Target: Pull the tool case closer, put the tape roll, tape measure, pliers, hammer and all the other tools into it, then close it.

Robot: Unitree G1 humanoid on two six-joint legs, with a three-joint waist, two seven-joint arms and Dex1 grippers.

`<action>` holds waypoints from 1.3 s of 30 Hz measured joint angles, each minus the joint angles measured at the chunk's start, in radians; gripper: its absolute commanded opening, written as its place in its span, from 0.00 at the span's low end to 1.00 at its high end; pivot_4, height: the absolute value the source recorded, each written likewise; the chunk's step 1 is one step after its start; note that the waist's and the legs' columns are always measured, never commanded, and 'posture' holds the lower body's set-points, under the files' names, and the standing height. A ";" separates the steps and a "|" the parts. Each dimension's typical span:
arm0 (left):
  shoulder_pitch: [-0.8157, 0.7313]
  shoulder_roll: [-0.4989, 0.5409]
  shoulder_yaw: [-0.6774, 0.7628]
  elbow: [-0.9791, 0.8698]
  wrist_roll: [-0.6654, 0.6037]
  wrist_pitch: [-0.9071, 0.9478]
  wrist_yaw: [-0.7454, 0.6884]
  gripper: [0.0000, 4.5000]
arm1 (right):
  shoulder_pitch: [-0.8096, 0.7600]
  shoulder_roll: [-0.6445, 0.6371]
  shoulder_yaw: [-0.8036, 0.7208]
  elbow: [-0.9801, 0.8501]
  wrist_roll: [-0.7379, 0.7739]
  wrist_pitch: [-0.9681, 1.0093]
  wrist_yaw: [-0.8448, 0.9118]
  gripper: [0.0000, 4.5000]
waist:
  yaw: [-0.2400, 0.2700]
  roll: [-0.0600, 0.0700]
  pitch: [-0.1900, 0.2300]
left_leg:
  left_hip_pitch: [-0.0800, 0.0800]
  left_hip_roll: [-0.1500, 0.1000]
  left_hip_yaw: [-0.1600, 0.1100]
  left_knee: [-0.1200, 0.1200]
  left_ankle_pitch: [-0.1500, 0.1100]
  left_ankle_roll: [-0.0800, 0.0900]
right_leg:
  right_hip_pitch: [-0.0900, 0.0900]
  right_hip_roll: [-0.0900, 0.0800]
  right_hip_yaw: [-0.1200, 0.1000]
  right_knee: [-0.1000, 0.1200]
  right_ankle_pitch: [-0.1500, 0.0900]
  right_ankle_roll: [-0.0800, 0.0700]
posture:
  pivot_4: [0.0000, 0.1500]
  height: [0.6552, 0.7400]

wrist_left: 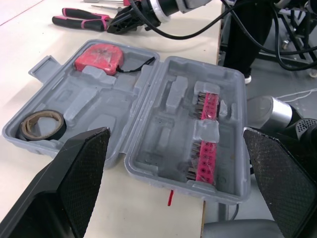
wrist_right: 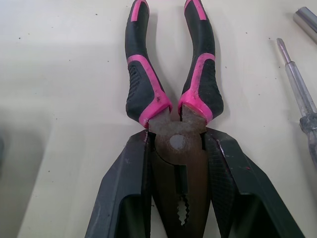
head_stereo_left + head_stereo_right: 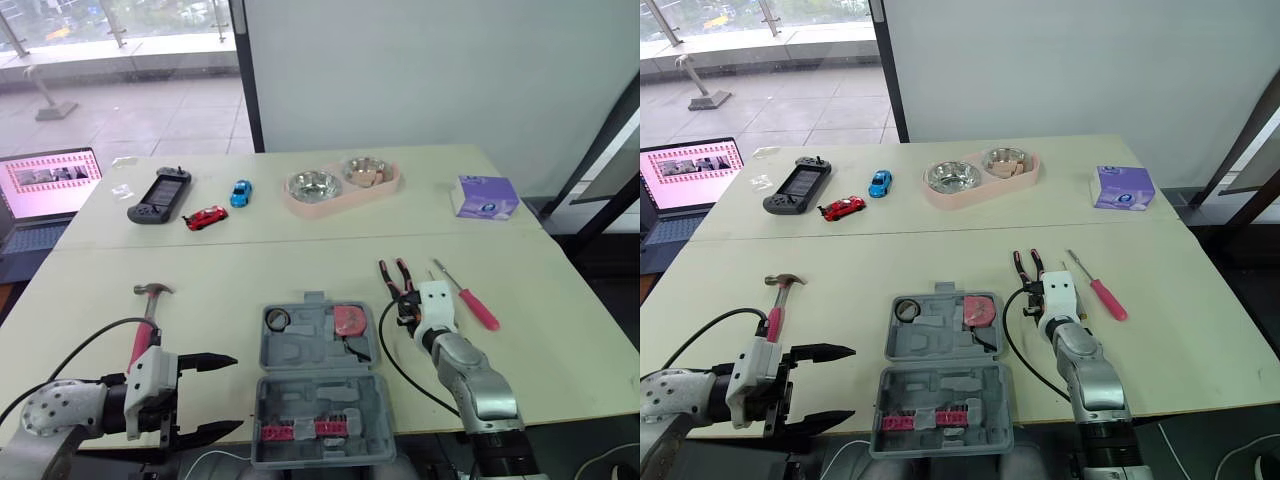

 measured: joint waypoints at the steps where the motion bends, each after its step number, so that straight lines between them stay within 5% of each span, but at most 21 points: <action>1: 0.000 0.001 0.000 0.000 0.000 0.000 0.000 1.00 | 0.001 -0.002 0.001 0.001 -0.004 -0.004 0.003 0.22 | 0.000 0.000 0.000 | 0.000 0.000 0.000 0.000 0.000 0.000 | 0.000 0.000 0.000 0.000 0.000 0.000 | 1.00 0.95; 9: -0.007 0.006 0.011 0.009 0.000 0.010 0.017 1.00 | 0.022 -0.124 0.053 -0.169 -0.005 0.065 0.123 0.22 | 0.001 0.005 0.003 | -0.002 0.000 0.000 0.000 0.000 0.000 | -0.001 0.000 0.000 0.000 0.000 0.000 | 1.00 0.95; 15: 0.007 0.020 0.059 0.075 -0.001 0.004 -0.002 1.00 | -0.129 -0.543 0.067 -0.586 0.230 0.312 0.520 0.22 | 0.002 0.007 0.005 | -0.002 0.001 -0.001 0.000 0.000 0.000 | -0.001 0.000 -0.001 -0.001 -0.001 -0.001 | 1.00 0.95; 20: 0.013 0.026 0.067 0.123 0.006 -0.018 -0.022 1.00 | -0.318 -0.672 0.188 -0.657 0.383 0.466 0.726 0.22 | 0.004 0.005 0.006 | -0.003 0.001 0.000 0.001 0.000 0.000 | -0.001 0.000 -0.002 -0.001 -0.001 -0.001 | 1.00 0.95; 26: 0.025 0.032 0.075 0.124 0.012 -0.033 -0.034 1.00 | -0.663 -0.651 0.529 -0.613 0.343 0.585 0.801 0.22 | 0.003 0.004 0.006 | -0.004 0.001 -0.001 0.000 0.000 0.000 | -0.003 0.000 -0.002 -0.002 0.000 0.001 | 1.00 0.95; 31: 0.028 0.032 0.075 0.123 0.013 -0.035 -0.040 1.00 | -0.710 -0.598 0.781 -0.535 0.245 0.560 0.821 0.22 | 0.009 0.004 0.006 | -0.006 -0.001 0.000 0.000 0.000 0.000 | -0.004 -0.002 -0.002 -0.002 0.000 0.001 | 1.00 0.95; 39: 0.017 0.012 0.075 0.114 0.011 -0.073 -0.035 1.00 | -0.750 -0.535 0.859 -0.374 0.115 0.506 0.821 0.22 | 0.004 0.004 0.006 | -0.005 0.000 -0.001 0.000 0.000 0.000 | -0.004 -0.001 -0.002 -0.001 0.001 0.001 | 1.00 0.95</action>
